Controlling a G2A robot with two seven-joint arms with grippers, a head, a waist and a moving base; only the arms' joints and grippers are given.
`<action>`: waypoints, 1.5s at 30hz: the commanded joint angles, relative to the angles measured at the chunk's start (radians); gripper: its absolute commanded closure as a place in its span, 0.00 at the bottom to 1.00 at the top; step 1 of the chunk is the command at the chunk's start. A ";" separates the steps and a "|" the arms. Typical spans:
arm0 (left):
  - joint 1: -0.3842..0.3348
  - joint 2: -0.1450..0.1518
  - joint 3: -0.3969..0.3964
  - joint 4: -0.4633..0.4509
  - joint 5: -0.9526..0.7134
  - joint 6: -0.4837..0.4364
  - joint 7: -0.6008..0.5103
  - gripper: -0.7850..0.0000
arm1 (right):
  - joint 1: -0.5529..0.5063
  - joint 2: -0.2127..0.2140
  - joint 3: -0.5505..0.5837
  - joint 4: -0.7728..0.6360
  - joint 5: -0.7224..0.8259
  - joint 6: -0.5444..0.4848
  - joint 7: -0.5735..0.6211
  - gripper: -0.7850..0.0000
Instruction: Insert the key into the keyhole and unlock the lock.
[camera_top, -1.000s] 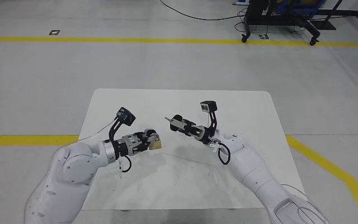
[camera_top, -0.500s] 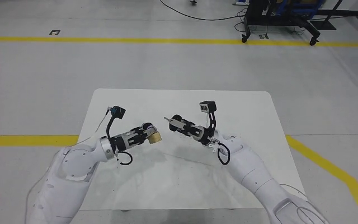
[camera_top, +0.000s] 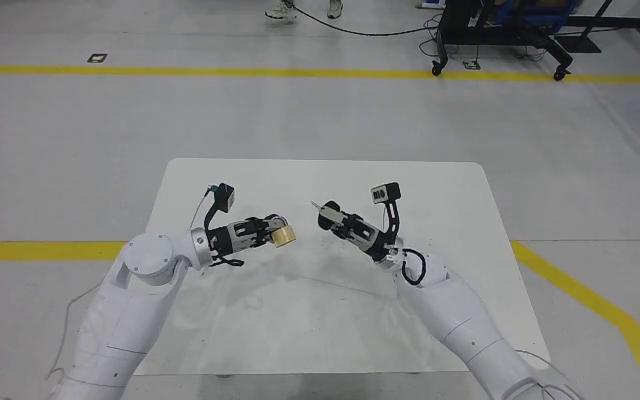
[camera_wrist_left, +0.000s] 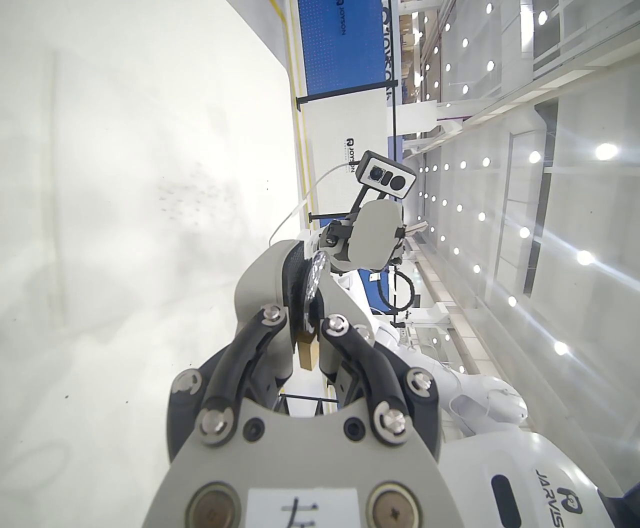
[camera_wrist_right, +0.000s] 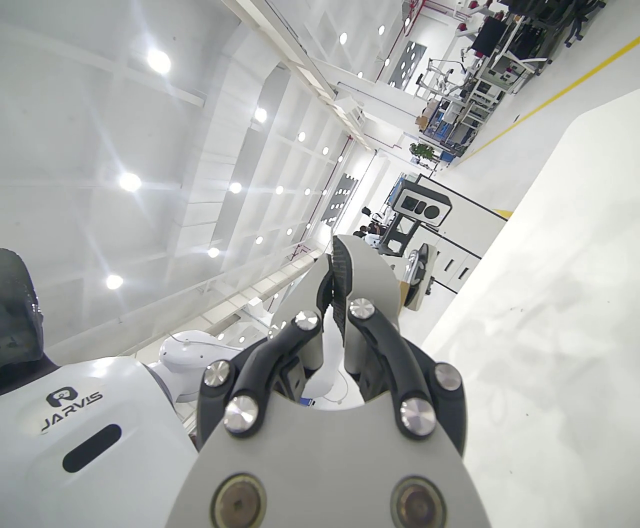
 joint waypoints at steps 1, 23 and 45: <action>0.004 0.000 0.002 0.004 -0.004 0.007 0.004 1.00 | 0.000 0.000 0.000 0.000 0.000 0.000 0.000 1.00; -0.118 -0.033 0.090 0.109 -0.202 0.186 0.054 1.00 | -0.181 0.051 0.140 -0.221 -0.028 0.252 -0.001 1.00; -0.110 -0.054 0.141 0.146 -0.202 0.063 0.130 1.00 | -0.357 0.070 0.111 -0.606 -0.353 0.709 -0.310 1.00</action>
